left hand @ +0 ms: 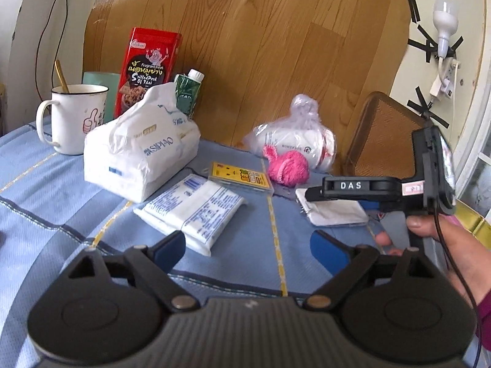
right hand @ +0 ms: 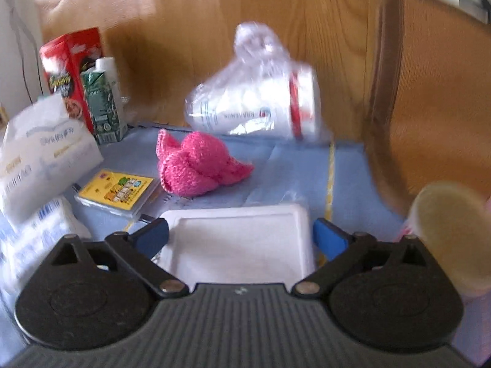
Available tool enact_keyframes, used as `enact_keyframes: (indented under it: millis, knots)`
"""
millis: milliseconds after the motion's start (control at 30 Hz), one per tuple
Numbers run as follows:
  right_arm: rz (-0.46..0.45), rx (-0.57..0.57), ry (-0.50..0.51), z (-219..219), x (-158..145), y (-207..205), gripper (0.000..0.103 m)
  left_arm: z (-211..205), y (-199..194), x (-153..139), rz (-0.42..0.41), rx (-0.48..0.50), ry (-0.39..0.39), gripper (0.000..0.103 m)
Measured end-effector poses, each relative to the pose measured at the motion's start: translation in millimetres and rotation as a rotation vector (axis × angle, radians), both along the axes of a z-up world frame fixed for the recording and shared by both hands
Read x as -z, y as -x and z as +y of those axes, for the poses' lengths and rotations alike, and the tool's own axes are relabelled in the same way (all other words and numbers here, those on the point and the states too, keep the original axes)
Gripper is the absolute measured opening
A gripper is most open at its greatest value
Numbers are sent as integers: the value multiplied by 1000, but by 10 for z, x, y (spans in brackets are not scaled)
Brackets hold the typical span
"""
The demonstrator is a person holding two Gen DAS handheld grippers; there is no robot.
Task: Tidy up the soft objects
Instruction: 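Move the right gripper to the bagged white plastic tray and grasp it, then lift the white tray, lower it into the pink tin, open right gripper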
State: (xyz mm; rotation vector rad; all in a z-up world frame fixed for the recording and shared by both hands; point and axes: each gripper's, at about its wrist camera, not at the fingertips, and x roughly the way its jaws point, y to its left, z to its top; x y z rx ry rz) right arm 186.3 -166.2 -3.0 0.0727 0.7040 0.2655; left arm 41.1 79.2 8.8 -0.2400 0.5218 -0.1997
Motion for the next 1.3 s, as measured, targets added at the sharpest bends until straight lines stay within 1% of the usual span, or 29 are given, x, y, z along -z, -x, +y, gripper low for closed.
enact_keyframes:
  millis: [33, 67, 100, 133, 167, 200, 233, 300, 333, 400, 500, 633, 733, 867, 933, 967, 1000, 1100, 1133, 1167, 1200, 1300]
  knots:
    - [21, 5, -45, -34, 30, -6, 100, 2, 7, 0, -3, 0, 2, 93]
    - [17, 6, -48, -47, 19, 26, 95, 13, 11, 0, -7, -1, 6, 93]
    - [15, -4, -46, -36, 3, 60, 82, 23, 16, -3, -11, -3, 13, 94]
    - [16, -14, -55, -35, -22, 116, 71, 36, 22, -3, -13, -6, 21, 94]
    - [20, -33, -82, -41, -48, 188, 56, 50, 20, -2, -13, -8, 30, 94]
    - [27, -50, -102, -31, -63, 238, 47, 69, 18, 0, -10, -12, 41, 94]
    - [26, -67, -111, -20, -74, 321, 44, 91, 15, 3, -6, -16, 52, 94]
    - [12, -97, -110, 14, -84, 502, 34, 132, 10, 9, -1, -25, 74, 95]
    - [3, -113, -110, 28, -86, 613, 32, 152, 5, 14, 3, -29, 85, 96]
    - [-10, -131, -119, 29, -95, 830, 28, 176, -3, 21, 12, -38, 99, 96]
    - [-21, -152, -140, -12, -100, 1062, 27, 179, -17, 32, 24, -42, 101, 96]
    - [-28, -182, -157, -69, -103, 1399, 26, 151, -15, 27, 25, -44, 83, 96]
    - [-46, -218, -144, -92, -101, 1638, 26, 139, -16, 28, 29, -45, 74, 97]
    - [-46, -244, -165, -163, -70, 1830, 28, 136, -28, 34, 42, -42, 70, 97]
    - [-53, -243, -161, -192, -56, 1894, 41, 129, -35, 37, 48, -41, 67, 97]
    - [-68, -240, -148, -198, -59, 1921, 54, 126, -39, 40, 51, -40, 65, 97]
    - [-91, -234, -132, -200, -68, 1949, 65, 123, -40, 41, 54, -39, 62, 97]
    - [-168, -238, -73, -180, -105, 2033, 79, 115, -56, 40, 60, -34, 56, 97]
    - [-186, -248, -58, -171, -115, 2045, 82, 110, -60, 42, 64, -30, 55, 97]
    - [-201, -264, -43, -144, -121, 2044, 89, 109, -63, 45, 67, -25, 56, 97]
    - [-209, -279, -32, -131, -121, 2027, 93, 109, -67, 47, 70, -19, 57, 97]
    - [-209, -321, 13, -45, -95, 1955, 94, 117, -88, 54, 89, 6, 73, 97]
